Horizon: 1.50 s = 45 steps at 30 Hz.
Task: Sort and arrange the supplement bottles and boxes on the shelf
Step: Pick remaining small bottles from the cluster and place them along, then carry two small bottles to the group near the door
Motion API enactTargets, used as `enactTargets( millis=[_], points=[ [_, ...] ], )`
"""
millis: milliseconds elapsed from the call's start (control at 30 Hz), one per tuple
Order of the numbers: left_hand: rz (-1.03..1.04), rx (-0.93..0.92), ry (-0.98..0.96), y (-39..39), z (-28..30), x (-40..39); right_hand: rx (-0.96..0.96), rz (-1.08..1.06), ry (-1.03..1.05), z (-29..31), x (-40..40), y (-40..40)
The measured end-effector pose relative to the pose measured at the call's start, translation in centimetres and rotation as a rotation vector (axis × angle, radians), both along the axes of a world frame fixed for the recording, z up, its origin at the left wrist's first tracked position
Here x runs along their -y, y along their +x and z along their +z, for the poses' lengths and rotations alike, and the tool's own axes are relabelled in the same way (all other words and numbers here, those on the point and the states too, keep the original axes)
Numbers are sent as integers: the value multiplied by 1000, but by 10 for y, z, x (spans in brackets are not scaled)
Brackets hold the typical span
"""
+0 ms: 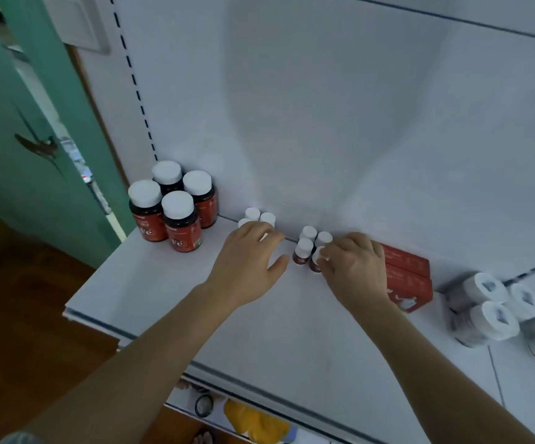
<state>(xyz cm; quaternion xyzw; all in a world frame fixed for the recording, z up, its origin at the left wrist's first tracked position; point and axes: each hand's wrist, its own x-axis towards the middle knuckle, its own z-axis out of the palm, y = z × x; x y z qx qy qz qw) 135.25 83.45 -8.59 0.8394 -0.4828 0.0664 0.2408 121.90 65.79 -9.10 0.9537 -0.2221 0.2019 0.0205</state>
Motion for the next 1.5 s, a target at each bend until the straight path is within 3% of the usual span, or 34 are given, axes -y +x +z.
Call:
enactTargets(
  millis=[300, 667, 867, 1233, 1500],
  points=[
    [-164, 3, -30, 17, -5, -1, 64, -79, -83, -12, -10, 4],
    [-215, 7, -22, 27, 3, -2, 22, -132, -55, -6, -21, 4],
    [-261, 38, -113, 8, 7, 19, 100, -147, -45, 9, -32, -28],
    [-414, 79, -31, -109, 34, 85, -2, -490, 11, 36, -29, -162],
    [-580, 143, -9, -268, 59, 141, -63, -748, 67, 46, -19, -333]
  ],
)
